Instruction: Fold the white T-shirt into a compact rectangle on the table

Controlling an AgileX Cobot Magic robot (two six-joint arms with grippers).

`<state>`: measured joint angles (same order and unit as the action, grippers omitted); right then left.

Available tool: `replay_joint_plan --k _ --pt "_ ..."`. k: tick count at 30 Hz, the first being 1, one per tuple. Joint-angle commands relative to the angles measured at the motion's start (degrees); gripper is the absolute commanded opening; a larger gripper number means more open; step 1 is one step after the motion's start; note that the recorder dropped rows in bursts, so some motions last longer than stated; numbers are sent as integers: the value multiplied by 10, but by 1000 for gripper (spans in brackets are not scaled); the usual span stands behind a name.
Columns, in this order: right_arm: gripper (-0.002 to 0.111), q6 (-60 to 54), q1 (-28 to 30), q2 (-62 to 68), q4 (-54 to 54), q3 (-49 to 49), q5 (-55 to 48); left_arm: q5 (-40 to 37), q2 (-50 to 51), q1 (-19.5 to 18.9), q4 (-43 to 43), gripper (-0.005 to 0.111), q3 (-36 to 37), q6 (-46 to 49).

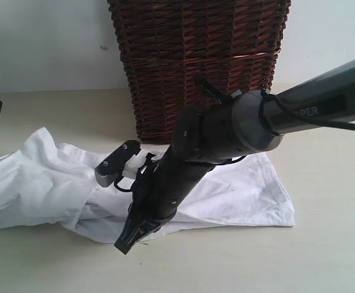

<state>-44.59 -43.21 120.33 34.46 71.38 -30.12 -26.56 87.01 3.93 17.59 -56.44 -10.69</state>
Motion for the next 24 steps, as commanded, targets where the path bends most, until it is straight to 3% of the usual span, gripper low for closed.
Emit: replay_joint_plan --k 1,7,14,19,24 --pt "0 12 -1 -10 -20 5 -55 -1 -5 2 -6 0 -1 2" --pt "5 8 -1 -50 -31 5 -13 -1 -5 2 -8 0 -1 2" --pt "49 54 -1 -49 -35 5 103 -1 -5 2 -9 0 -1 2" --pt "43 53 -1 -11 -36 21 61 4 -5 2 -9 0 -1 9" --pt "14 38 -1 4 -66 31 19 6 -4 2 -9 0 -1 13"
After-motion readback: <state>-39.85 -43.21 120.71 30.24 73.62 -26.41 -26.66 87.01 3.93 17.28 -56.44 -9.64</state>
